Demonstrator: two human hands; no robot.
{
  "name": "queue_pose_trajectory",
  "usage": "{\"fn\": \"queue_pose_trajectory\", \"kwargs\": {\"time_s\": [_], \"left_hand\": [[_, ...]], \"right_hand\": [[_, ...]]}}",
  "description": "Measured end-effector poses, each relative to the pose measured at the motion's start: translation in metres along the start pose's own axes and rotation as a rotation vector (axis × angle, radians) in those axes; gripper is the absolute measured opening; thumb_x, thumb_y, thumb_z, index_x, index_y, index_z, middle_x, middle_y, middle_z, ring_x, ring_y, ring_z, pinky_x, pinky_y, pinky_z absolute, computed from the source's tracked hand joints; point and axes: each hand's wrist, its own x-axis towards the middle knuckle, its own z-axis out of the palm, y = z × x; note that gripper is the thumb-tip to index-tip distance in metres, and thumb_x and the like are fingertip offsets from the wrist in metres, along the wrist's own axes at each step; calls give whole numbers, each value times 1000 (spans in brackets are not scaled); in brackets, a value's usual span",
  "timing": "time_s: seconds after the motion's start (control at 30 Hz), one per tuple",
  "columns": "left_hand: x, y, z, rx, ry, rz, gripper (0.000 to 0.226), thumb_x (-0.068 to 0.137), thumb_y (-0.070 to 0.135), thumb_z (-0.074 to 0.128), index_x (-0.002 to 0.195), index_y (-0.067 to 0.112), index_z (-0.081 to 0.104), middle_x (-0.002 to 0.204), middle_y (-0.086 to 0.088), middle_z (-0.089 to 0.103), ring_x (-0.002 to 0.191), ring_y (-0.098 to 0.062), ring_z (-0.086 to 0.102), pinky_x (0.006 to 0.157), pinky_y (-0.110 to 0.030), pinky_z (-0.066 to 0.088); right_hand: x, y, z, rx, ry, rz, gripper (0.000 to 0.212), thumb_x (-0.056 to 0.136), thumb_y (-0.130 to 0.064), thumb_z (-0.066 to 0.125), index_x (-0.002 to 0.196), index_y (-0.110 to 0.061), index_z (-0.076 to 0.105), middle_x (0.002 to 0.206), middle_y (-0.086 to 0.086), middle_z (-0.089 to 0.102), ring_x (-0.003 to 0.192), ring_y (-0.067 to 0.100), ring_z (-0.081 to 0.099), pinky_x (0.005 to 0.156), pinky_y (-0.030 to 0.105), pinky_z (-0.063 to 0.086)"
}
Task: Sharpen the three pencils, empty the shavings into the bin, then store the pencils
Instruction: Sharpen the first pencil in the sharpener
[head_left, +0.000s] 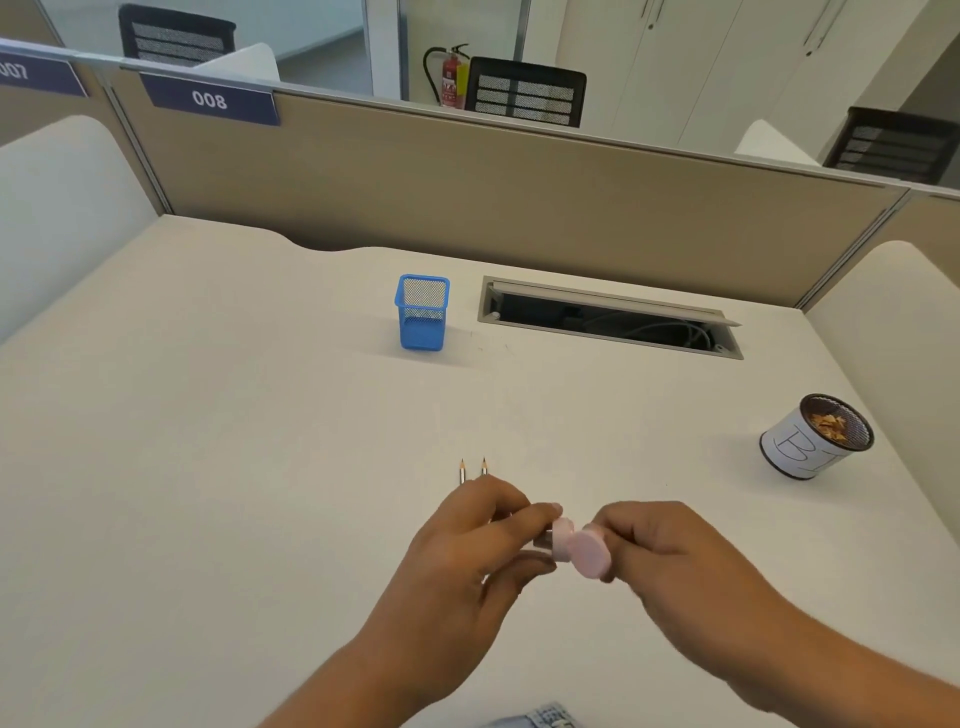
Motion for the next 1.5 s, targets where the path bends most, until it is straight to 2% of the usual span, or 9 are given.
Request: {"fn": "queue_pose_trajectory", "kwargs": {"time_s": [0.13,0.27,0.37,0.6,0.8,1.0,1.13,1.3,1.5], "left_hand": [[-2,-2,1,27,2,40,29,94,21,62,123,18,64,105,7,55,94,-7,58,80,-17,49],[3,-2,-7,-106,-38,-141,25,89,28,68,113,33,69,96,17,54,87,-8,57,73,-14,44],[5,-1,-11,-151,-35,-215,23,86,41,66,109,40,70,92,16,55,82,-8,55,71,-7,38],[5,0,-14,-162,-66,-195,25,87,41,65,111,41,71,95,14,55,88,-14,56,73,-16,44],[-1,-4,-4,-126,-50,-83,28,93,30,60,120,29,67,100,15,53,93,-14,59,79,-24,50],[0,-6,2,12,-18,-26,31,93,18,63,124,21,65,103,13,53,95,-5,58,81,-16,47],[9,-6,-5,-50,-49,-128,27,91,24,66,117,29,69,97,20,52,92,-8,57,77,-12,42],[10,-1,-9,-161,-80,-202,22,89,31,67,109,37,71,91,18,53,83,-7,56,72,-6,39],[7,-2,-4,-98,-41,-188,22,89,29,66,110,36,70,93,16,53,86,-8,56,72,-6,38]], "right_hand": [[3,-9,-8,351,-226,274,26,80,-34,64,63,-16,55,55,-2,26,47,14,19,44,21,20],[5,-4,-10,-314,-55,-146,40,93,-64,42,82,-30,60,60,-13,46,53,9,38,49,20,31],[5,-4,-13,-811,99,-549,22,98,-43,42,93,-29,60,76,-14,52,67,10,45,55,24,39],[10,5,-13,-899,196,-752,25,94,-27,52,78,-13,65,62,-2,53,52,22,41,43,32,31],[-1,9,-9,-648,40,-530,32,99,-44,42,76,-26,56,60,-12,48,55,11,40,49,21,33],[8,-4,-7,226,-181,169,38,74,-53,70,60,-21,54,50,-6,31,48,15,21,46,22,20],[8,-4,-10,-383,-20,-177,40,89,-71,40,80,-34,54,60,-16,49,54,7,40,50,19,33],[13,3,-13,-859,199,-720,26,98,-31,47,88,-17,65,73,-4,53,62,19,44,48,32,37],[17,7,-4,-807,160,-643,28,98,-29,43,77,-19,57,64,-6,50,56,18,41,46,34,37]]}}
